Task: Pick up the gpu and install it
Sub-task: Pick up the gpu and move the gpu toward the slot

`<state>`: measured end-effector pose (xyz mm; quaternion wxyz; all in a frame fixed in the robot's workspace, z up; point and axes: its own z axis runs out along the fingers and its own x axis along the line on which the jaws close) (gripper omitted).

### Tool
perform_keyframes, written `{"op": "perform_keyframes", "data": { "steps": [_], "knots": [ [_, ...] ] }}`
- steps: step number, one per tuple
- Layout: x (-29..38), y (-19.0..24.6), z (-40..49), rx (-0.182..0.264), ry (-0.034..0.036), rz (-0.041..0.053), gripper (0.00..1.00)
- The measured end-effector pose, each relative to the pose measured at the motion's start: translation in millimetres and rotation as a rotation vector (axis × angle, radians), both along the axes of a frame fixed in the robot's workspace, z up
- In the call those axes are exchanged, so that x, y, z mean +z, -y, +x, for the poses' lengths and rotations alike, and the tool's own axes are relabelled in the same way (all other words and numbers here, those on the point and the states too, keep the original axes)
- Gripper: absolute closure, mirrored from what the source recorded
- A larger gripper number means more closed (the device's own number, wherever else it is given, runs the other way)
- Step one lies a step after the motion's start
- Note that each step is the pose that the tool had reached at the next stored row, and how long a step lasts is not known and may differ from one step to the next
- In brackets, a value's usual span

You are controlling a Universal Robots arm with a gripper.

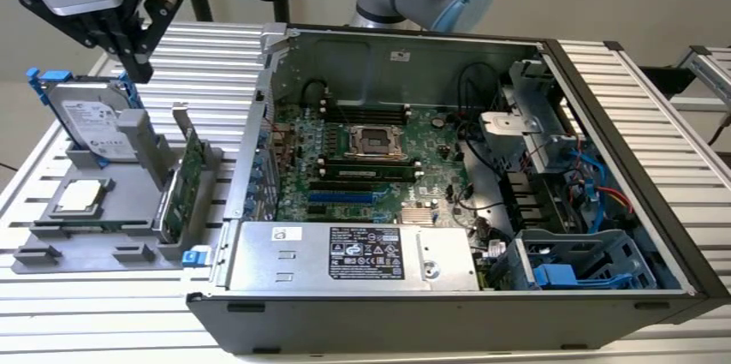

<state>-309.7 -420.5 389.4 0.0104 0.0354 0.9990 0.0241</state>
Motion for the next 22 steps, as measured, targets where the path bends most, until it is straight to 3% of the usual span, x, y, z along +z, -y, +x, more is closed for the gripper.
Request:
{"op": "perform_keyframes", "data": {
  "steps": [14,22],
  "knots": [
    [-0.1,7.4,0.0,0.000,-0.0001,-0.0001,1.00],
    [-0.2,16.6,0.2,0.000,-0.0001,0.0000,1.00]
  ]
}}
